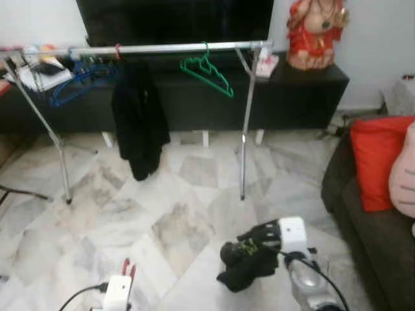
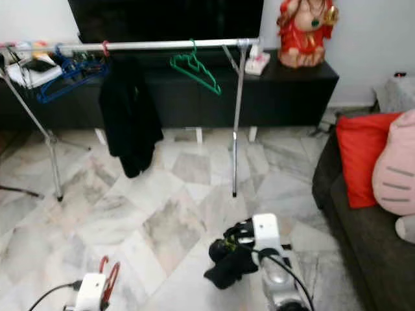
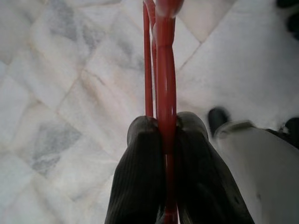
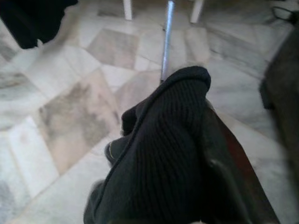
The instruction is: Hang hanger
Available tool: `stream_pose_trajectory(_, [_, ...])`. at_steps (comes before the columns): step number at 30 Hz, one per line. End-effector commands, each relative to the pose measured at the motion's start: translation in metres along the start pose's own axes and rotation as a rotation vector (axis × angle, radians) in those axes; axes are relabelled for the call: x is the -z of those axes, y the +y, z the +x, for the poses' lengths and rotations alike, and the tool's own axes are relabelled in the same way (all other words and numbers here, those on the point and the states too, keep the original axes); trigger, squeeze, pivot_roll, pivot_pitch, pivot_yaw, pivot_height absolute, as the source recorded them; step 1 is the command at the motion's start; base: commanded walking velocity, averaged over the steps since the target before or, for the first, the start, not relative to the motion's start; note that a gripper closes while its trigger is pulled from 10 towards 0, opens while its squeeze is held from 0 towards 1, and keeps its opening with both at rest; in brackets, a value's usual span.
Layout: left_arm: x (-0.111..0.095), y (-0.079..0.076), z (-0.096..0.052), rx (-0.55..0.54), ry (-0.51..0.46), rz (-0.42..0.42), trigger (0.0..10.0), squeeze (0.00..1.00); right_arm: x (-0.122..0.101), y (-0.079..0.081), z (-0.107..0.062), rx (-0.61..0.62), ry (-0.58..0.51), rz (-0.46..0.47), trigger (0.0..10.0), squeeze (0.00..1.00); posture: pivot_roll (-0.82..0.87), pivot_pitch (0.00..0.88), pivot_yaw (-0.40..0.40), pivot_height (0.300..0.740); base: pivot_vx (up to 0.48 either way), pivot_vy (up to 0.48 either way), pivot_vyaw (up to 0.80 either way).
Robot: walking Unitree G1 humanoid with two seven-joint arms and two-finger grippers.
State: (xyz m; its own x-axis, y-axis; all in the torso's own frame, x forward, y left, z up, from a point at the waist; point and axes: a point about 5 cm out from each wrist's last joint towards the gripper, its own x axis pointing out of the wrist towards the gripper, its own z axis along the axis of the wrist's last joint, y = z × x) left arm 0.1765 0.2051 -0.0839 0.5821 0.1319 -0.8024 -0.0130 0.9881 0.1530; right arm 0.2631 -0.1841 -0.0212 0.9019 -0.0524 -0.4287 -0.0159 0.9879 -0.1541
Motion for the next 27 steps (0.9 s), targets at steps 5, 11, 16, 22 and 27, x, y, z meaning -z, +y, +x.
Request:
stream_pose_trajectory(5, [0.0039,0.0071,-0.0007,-0.014,0.018,0.02,10.0,0.0,-0.0162,0.0022,0.0052,0.011,-0.066,0.02,10.0,0.0,-0.11,0.0,0.002,0.727,0.0,0.363,0.0])
stream_pose_trajectory(11, [0.0044,0.0089,-0.0009,-0.013,0.018,0.02,10.0,0.0,-0.0232,0.0018,0.0069,0.02,-0.093,0.026,10.0,0.0,-0.11,0.0,0.007,0.727,0.0,0.361,0.0])
stream_pose_trajectory(16, [0.0036,0.0082,-0.0007,-0.008,0.016,0.025,10.0,0.0,-0.0234,0.001,0.0074,0.025,-0.09,0.028,10.0,0.0,-0.11,0.0,0.009,0.727,0.0,0.36,0.0])
stream_pose_trajectory(22, [0.0031,0.0076,-0.0006,-0.004,0.014,0.027,10.0,0.0,-0.0208,0.0003,0.0072,0.032,-0.07,0.034,10.0,0.0,-0.11,0.0,0.01,0.727,0.0,0.361,0.0])
stream_pose_trajectory(27, [0.0035,0.0091,-0.0007,-0.008,0.016,0.025,10.0,0.0,-0.0199,0.0004,0.0073,0.031,-0.061,0.034,10.0,0.0,-0.11,0.0,0.011,0.727,0.0,0.361,-0.48])
